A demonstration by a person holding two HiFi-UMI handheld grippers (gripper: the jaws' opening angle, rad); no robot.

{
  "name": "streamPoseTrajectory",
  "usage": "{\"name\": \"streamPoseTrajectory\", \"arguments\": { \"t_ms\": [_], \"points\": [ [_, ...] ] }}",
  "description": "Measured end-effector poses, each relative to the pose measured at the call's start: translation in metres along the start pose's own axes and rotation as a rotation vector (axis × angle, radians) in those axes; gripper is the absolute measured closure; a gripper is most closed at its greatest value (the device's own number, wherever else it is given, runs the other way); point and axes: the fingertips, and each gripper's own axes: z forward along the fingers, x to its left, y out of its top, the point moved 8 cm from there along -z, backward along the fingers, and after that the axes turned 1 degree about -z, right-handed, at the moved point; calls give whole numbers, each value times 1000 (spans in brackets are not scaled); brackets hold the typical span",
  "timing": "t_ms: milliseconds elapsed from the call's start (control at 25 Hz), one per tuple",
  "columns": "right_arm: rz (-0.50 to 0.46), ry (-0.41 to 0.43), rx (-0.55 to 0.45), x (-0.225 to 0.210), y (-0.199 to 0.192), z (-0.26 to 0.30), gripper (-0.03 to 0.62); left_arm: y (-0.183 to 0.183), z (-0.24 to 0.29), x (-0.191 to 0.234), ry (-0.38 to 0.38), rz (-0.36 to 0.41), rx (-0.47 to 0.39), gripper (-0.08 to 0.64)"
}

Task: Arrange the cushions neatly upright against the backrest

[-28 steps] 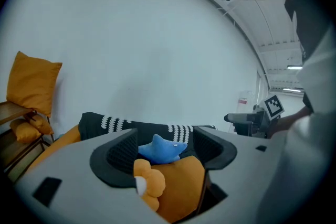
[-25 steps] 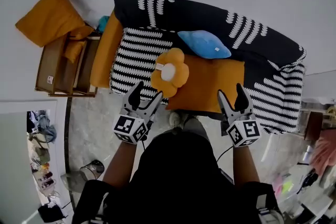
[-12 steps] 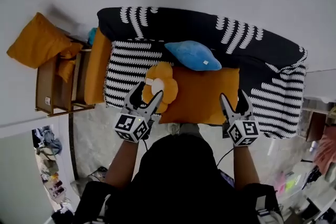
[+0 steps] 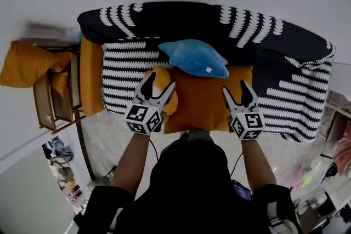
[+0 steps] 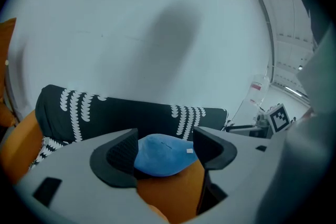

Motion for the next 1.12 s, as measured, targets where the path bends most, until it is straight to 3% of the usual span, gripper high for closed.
{"name": "streamPoseTrajectory", "arguments": {
  "t_ms": [240, 400, 680, 800, 880, 920, 1120],
  "points": [
    [95, 15, 115, -45, -30, 67, 255, -13, 87, 18, 30, -53, 84, 218],
    [122, 85, 200, -52, -51, 95, 232, -24, 113, 30, 54, -115, 127, 218],
    [219, 125, 240, -57, -64, 115, 232, -27, 132, 35, 24, -90, 163, 222],
    [297, 151, 240, -55, -64, 121, 232, -30, 134, 35, -28, -136, 179, 300],
    [330, 151, 243, -48, -62, 123, 293, -32, 131, 35, -54, -155, 187, 338],
    [332, 134, 245, -43, -59, 122, 336, -34, 127, 37, -56, -156, 193, 348],
    [169, 78, 182, 14, -30, 115, 383, -31, 90, 66, -47, -162, 198, 387]
  ]
}}
